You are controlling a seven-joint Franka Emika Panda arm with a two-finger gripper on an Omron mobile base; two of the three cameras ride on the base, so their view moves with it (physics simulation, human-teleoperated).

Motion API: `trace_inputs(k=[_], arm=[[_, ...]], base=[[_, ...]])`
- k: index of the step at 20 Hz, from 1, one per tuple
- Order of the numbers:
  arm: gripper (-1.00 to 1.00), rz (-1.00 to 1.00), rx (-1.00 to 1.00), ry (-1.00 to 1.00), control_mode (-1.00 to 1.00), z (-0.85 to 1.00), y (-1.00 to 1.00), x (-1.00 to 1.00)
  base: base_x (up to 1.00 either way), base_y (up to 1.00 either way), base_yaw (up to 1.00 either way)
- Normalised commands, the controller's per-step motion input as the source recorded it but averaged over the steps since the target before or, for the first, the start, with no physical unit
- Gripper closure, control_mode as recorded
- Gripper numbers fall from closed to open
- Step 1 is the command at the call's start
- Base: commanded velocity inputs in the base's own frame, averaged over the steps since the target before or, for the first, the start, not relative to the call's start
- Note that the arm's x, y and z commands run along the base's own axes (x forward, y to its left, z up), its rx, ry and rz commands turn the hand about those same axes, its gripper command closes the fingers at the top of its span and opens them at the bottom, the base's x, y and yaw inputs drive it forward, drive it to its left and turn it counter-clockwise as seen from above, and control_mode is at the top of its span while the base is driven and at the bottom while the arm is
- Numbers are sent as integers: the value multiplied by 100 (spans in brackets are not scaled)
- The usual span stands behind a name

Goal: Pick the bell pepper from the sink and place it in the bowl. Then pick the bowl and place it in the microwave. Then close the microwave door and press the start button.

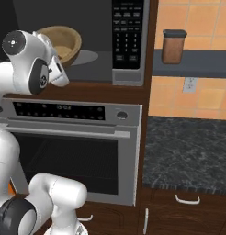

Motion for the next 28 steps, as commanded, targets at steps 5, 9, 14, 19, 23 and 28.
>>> trace_inputs(k=[5, 9, 14, 19, 23, 28], arm=[[100, 1, 0, 1, -100, 0, 1, 50], [100, 0, 0, 14, -100, 0, 10, 82], [100, 0, -2, 16, -100, -8, 22, 71], [100, 0, -6, 5, -100, -29, 35, 36], [-100, 0, -10, 0, -100, -50, 30, 19], [-100, 0, -13, -17, -100, -49, 10, 0]], base=[[0, 0, 0], [0, 0, 0], [0, 0, 0], [0, 0, 0], [0, 0, 0], [0, 0, 0]])
